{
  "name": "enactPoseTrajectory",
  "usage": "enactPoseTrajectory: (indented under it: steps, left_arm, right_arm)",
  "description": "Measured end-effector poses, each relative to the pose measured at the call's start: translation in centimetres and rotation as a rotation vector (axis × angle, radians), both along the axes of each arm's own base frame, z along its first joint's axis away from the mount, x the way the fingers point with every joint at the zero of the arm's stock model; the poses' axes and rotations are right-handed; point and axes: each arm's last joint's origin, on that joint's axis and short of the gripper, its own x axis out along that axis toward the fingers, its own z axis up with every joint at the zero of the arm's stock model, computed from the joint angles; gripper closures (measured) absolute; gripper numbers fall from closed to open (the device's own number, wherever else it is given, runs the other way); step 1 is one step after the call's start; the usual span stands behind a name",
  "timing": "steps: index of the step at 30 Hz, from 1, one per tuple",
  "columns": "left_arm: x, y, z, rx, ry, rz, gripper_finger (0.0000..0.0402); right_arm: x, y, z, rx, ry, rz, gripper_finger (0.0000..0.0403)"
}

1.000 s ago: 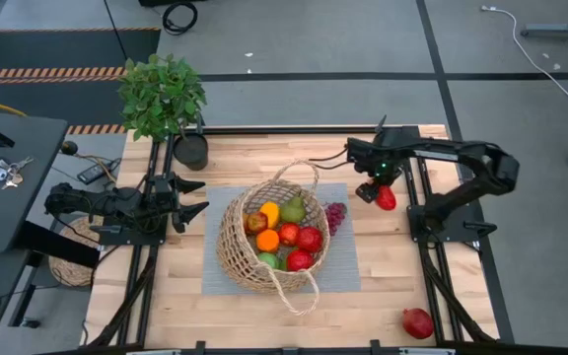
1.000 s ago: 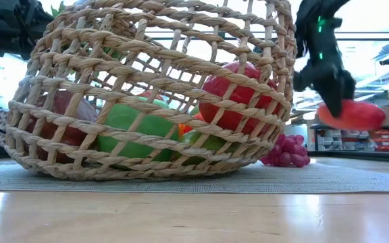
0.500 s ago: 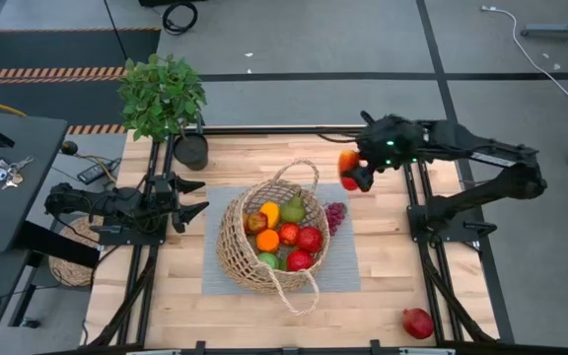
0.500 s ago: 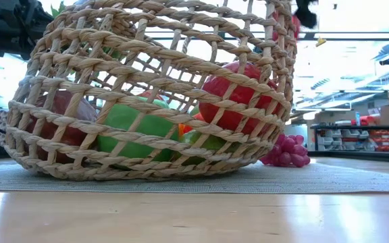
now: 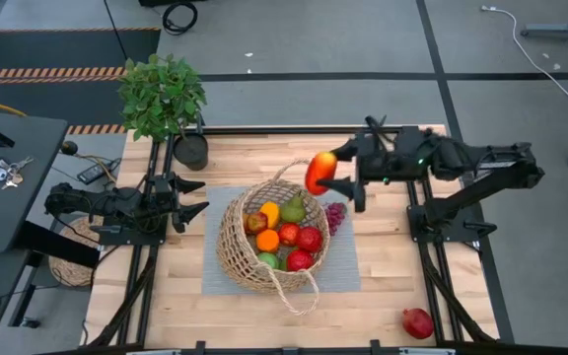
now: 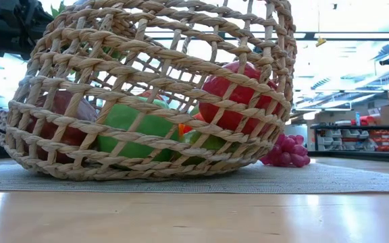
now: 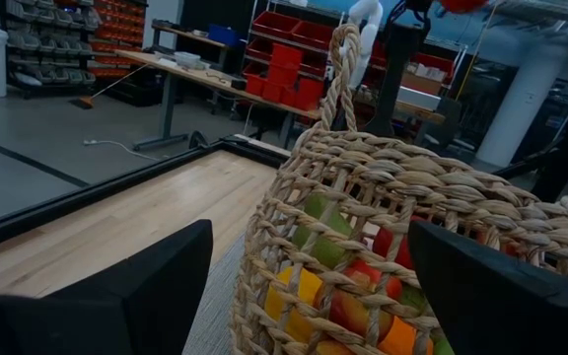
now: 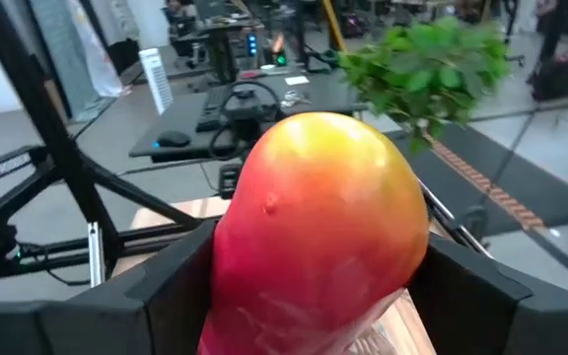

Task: Build produce basket
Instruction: Put the orange mango into the brown basket

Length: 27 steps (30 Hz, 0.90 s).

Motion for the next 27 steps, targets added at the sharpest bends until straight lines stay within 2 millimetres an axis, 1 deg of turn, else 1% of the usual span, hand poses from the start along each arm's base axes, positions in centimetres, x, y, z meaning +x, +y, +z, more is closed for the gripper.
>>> enactPoseTrajectory:
  steps: [5, 11, 16, 19, 24, 27]
  left_arm:
    - [0.0, 0.0, 0.0, 0.0, 0.0, 0.0, 0.0054]
    - [0.0, 0.0, 0.0, -0.001, 0.0, 0.0, 0.0054]
    - [0.0, 0.0, 0.0, -0.001, 0.0, 0.0, 0.0054]
    - [0.0, 0.0, 0.0, 0.0, 0.0, 0.0, 0.0054]
    - [0.0, 0.0, 0.0, -0.001, 0.0, 0.0, 0.0054]
    - [0.0, 0.0, 0.0, 0.0, 0.0, 0.0, 0.0054]
  right_arm:
    - [2.4, 1.7, -1.1, -0.071, 0.015, 0.027, 0.0103]
    - [4.9, 2.6, -3.0, -0.103, 0.063, 0.045, 0.0103]
    - [6.2, 3.3, -4.2, -0.186, 0.11, 0.076, 0.0103]
    - [6.7, 3.5, -4.8, -0.247, 0.136, 0.096, 0.0103]
    - [7.5, 4.3, -6.4, -0.429, 0.229, 0.136, 0.0103]
    - [8.4, 5.3, -7.6, -0.616, 0.28, 0.178, 0.0103]
